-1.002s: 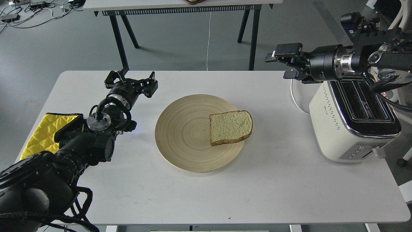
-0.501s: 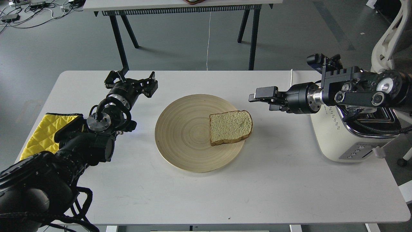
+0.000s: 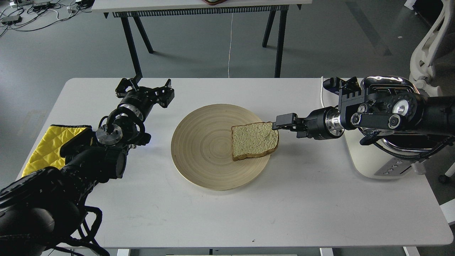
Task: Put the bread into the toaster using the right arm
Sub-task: 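Reach the right gripper toward the bread slice edge on the plate, then close the right gripper on the bread slice's edge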
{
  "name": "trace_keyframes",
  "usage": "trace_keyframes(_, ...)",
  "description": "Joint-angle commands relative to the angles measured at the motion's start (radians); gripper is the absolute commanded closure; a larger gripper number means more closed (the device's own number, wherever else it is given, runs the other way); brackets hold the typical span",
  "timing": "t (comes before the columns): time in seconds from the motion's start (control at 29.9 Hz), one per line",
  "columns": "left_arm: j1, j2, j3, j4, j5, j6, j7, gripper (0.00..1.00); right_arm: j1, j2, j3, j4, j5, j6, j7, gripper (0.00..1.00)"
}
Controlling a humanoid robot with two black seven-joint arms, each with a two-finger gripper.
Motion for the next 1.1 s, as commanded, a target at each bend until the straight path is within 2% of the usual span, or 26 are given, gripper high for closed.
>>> trace_keyframes(0.0, 0.0, 0.0, 0.0, 0.0, 0.0, 0.0, 0.0, 0.0, -0.014, 0.005, 0.023, -0.008, 0.0, 0.0, -0.017, 0.01)
trace_keyframes(0.17, 0.0, 0.0, 0.0, 0.0, 0.0, 0.0, 0.0, 0.0, -0.042, 0.016, 0.067, -0.023, 0.0, -0.005, -0.066, 0.02)
trace_keyframes(0.33, 0.0, 0.0, 0.0, 0.0, 0.0, 0.0, 0.0, 0.0, -0.045, 0.02, 0.072, -0.022, 0.003, -0.011, -0.077, 0.03)
trace_keyframes(0.4, 0.0, 0.0, 0.0, 0.0, 0.0, 0.0, 0.0, 0.0, -0.046, 0.02, 0.074, -0.02, 0.003, -0.011, -0.086, 0.09)
trace_keyframes(0.57, 0.0, 0.0, 0.0, 0.0, 0.0, 0.0, 0.0, 0.0, -0.049, 0.02, 0.072, -0.017, -0.015, -0.009, -0.097, 0.34)
trace_keyframes(0.6, 0.0, 0.0, 0.0, 0.0, 0.0, 0.0, 0.0, 0.0, -0.049, 0.02, 0.072, -0.015, -0.025, -0.009, -0.097, 0.36)
trace_keyframes(0.84, 0.0, 0.0, 0.0, 0.0, 0.0, 0.0, 0.0, 0.0, -0.049, 0.019, 0.074, -0.014, -0.029, -0.009, -0.099, 0.37)
trace_keyframes(1.07, 0.0, 0.0, 0.0, 0.0, 0.0, 0.0, 0.0, 0.0, -0.051, 0.019, 0.074, -0.014, -0.029, -0.006, -0.097, 0.43)
